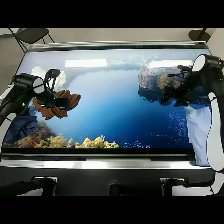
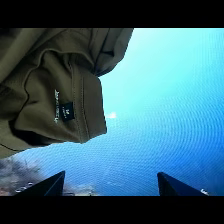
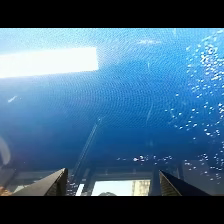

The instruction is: Fold the shirts.

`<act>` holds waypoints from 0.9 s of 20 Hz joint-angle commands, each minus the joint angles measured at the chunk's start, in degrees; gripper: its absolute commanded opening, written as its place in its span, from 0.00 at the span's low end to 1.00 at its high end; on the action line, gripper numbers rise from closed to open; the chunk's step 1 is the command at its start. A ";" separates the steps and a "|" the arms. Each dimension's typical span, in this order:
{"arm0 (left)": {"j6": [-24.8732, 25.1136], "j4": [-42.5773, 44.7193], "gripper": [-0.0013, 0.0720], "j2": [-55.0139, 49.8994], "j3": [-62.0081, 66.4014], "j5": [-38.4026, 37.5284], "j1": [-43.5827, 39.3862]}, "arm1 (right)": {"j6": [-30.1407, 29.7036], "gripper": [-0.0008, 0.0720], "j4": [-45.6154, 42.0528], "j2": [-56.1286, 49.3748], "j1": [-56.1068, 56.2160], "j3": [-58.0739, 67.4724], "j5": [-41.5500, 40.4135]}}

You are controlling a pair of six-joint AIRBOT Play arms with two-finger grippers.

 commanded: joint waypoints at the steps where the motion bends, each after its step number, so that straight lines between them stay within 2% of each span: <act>1: 0.02 0.00 0.99 0.04 0.00 0.04 -0.04 | 0.00 0.93 0.02 -0.04 -0.02 0.04 0.02; 15: 0.02 -0.02 0.99 0.04 0.00 0.02 -0.04 | 0.00 0.93 0.02 -0.04 -0.02 0.04 0.02; 18: -2.58 -1.33 0.99 -0.31 0.00 4.87 -0.07 | 0.00 0.93 0.07 -0.04 -0.02 0.04 -2.40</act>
